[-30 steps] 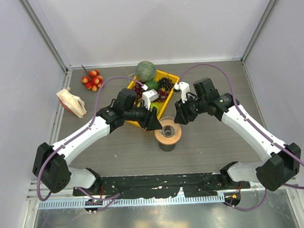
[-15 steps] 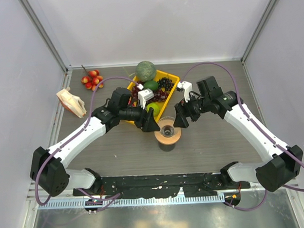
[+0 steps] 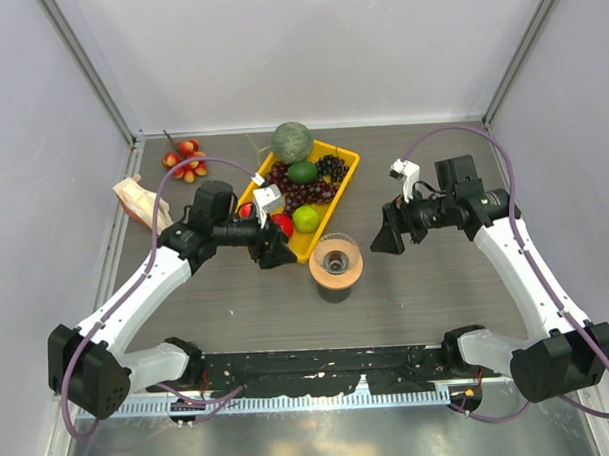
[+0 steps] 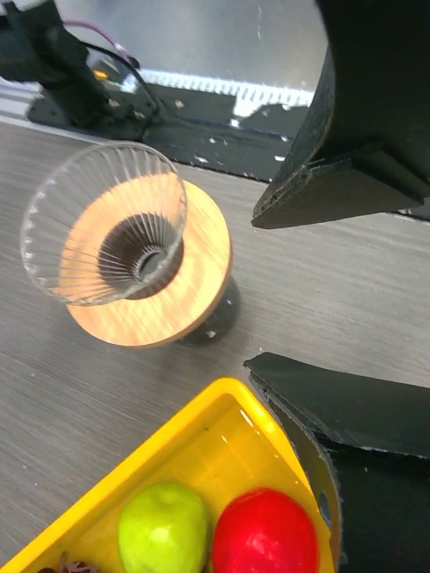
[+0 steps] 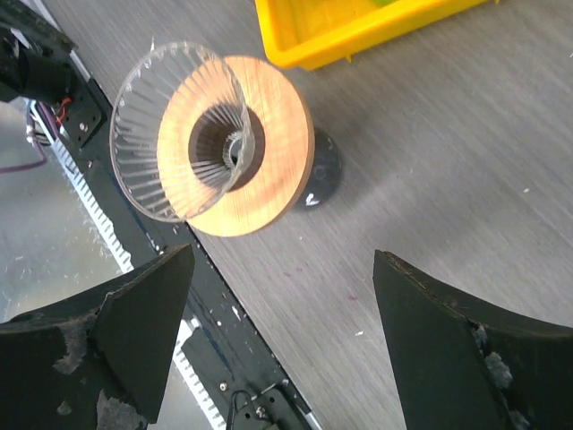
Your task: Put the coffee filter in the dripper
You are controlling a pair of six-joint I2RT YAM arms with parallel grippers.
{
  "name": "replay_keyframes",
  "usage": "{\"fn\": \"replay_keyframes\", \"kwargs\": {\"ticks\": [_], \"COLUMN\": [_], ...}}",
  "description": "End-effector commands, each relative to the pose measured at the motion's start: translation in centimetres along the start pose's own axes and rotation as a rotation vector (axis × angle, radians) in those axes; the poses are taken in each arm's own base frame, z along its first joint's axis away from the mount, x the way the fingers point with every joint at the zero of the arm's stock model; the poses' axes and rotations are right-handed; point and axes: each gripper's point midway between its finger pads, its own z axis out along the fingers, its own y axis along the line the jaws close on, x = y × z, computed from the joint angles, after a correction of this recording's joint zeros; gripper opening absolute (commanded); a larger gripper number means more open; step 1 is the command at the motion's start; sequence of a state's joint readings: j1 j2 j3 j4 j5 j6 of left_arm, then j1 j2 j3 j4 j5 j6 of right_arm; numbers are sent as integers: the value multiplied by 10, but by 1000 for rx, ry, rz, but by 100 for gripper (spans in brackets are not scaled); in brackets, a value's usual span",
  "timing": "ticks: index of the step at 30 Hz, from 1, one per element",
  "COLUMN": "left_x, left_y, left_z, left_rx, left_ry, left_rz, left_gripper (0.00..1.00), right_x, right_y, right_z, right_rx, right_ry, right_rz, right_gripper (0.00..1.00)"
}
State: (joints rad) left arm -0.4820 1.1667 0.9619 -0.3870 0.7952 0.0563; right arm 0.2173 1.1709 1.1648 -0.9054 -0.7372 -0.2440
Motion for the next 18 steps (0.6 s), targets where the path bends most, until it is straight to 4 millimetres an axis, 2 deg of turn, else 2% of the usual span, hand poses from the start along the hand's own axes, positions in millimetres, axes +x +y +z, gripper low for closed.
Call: {"fn": "replay_keyframes", "kwargs": {"ticks": [1, 9, 18], "left_x": [27, 45, 47], "left_y": [15, 17, 12], "left_z": [5, 33, 55], "left_rx": [-9, 35, 59], "left_ry": [66, 86, 100], "left_rz": [154, 129, 114], "left_gripper": [65, 58, 56], "right_x": [12, 8, 8], "right_y": [4, -9, -8], "right_z": [-2, -9, -8], "right_rx": [-15, 31, 11], "right_ry": [-4, -68, -68], "right_rz": [-11, 15, 30], "right_gripper": [88, 87, 87]}}
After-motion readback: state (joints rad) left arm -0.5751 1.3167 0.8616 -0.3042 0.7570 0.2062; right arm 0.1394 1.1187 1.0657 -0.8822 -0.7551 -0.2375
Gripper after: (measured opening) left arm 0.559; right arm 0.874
